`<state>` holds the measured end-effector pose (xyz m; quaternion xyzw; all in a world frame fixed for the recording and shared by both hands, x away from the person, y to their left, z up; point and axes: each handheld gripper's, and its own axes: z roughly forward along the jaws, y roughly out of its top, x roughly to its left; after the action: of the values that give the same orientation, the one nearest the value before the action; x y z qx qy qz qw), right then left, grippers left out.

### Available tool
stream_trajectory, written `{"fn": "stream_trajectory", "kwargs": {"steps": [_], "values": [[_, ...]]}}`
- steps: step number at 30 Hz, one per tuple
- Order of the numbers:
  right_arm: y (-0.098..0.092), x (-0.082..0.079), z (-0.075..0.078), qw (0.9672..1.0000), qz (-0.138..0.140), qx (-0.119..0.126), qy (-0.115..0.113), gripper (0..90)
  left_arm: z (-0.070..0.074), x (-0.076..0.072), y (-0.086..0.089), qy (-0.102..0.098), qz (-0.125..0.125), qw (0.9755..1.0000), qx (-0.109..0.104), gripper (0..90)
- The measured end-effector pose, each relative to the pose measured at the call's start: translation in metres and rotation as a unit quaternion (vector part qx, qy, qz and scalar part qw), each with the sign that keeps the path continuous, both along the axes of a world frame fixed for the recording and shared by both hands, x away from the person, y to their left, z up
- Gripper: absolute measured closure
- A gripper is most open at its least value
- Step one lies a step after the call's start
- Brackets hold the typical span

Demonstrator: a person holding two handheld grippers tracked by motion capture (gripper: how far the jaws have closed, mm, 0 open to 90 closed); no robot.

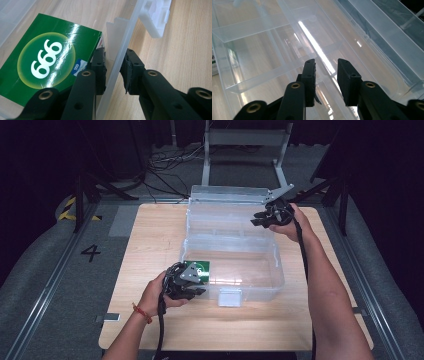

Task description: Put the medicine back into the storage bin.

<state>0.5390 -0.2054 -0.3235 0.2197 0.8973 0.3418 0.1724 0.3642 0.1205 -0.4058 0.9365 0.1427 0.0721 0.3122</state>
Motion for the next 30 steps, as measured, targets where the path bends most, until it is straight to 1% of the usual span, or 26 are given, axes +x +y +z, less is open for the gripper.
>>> {"fn": "stream_trajectory", "kwargs": {"steps": [2,4,5,6,7,8,9,11,13,15,16,18,19,21,22,24,26,27,29,30], "values": [[0.002,0.001,0.001,0.9998,0.006,-0.018,-0.001,71.7,0.000,0.000,0.001,0.002,0.002,1.0000,-0.002,73.8],[0.004,0.004,0.003,0.9993,0.012,-0.032,0.014,73.0,-0.001,0.001,0.001,0.003,-0.001,1.0000,-0.007,73.8],[0.004,0.004,0.003,0.9993,0.012,-0.032,0.014,73.0,-0.001,0.001,0.001,0.003,-0.001,1.0000,-0.007,73.9],[0.008,0.006,0.007,0.9977,0.026,-0.061,0.014,75.0,-0.001,0.001,0.002,0.006,-0.001,0.9999,-0.011,73.9],[0.010,0.007,0.008,0.9966,0.034,-0.075,0.013,75.7,-0.001,0.002,0.002,0.007,-0.001,0.9999,-0.012,74.0],[0.012,0.008,0.009,0.9958,0.038,-0.082,0.015,76.7,-0.001,0.002,0.002,0.007,-0.002,0.9999,-0.012,74.1],[0.013,0.010,0.011,0.9943,0.052,-0.092,0.019,77.9,-0.001,0.002,0.002,0.007,-0.002,0.9999,-0.012,74.2],[0.014,0.013,0.013,0.9924,0.059,-0.104,0.028,79.3,-0.001,0.002,0.003,0.009,-0.003,0.9999,-0.012,74.3],[0.017,0.014,0.015,0.9897,0.072,-0.120,0.029,80.4,-0.001,0.003,0.003,0.011,-0.004,0.9998,-0.014,74.5],[0.019,0.015,0.016,0.9875,0.077,-0.133,0.032,81.3,-0.001,0.003,0.003,0.011,-0.005,0.9998,-0.014,74.6],[0.021,0.015,0.017,0.9861,0.080,-0.142,0.032,82.0,-0.001,0.003,0.003,0.009,-0.006,0.9998,-0.015,74.7],[0.024,0.016,0.018,0.9829,0.089,-0.158,0.034,83.3,-0.001,0.003,0.002,0.010,-0.006,0.9999,-0.009,74.7],[0.025,0.016,0.019,0.9808,0.094,-0.168,0.035,83.7,-0.001,0.003,0.002,0.009,-0.008,0.9999,-0.007,74.8],[0.028,0.017,0.021,0.9781,0.098,-0.179,0.039,84.4,-0.001,0.004,0.001,0.014,-0.005,0.9999,-0.007,74.9],[0.029,0.017,0.021,0.9774,0.100,-0.182,0.041,84.5,-0.001,0.004,0.001,0.016,-0.004,0.9998,-0.006,74.9],[0.030,0.017,0.020,0.9774,0.099,-0.183,0.038,84.7,-0.001,0.004,0.001,0.015,-0.007,0.9998,-0.009,75.1],[0.030,0.017,0.021,0.9764,0.104,-0.186,0.038,85.3,-0.001,0.004,0.001,0.015,-0.006,0.9998,-0.009,75.1],[0.029,0.016,0.021,0.9773,0.101,-0.182,0.038,86.0,-0.001,0.003,0.001,0.016,-0.001,0.9999,-0.006,75.1],[0.029,0.016,0.021,0.9779,0.101,-0.179,0.036,86.2,-0.001,0.003,0.001,0.014,-0.004,0.9999,-0.007,75.0],[0.028,0.017,0.021,0.9785,0.103,-0.174,0.040,86.4,-0.001,0.004,0.001,0.014,-0.004,0.9999,-0.007,75.1]]}}
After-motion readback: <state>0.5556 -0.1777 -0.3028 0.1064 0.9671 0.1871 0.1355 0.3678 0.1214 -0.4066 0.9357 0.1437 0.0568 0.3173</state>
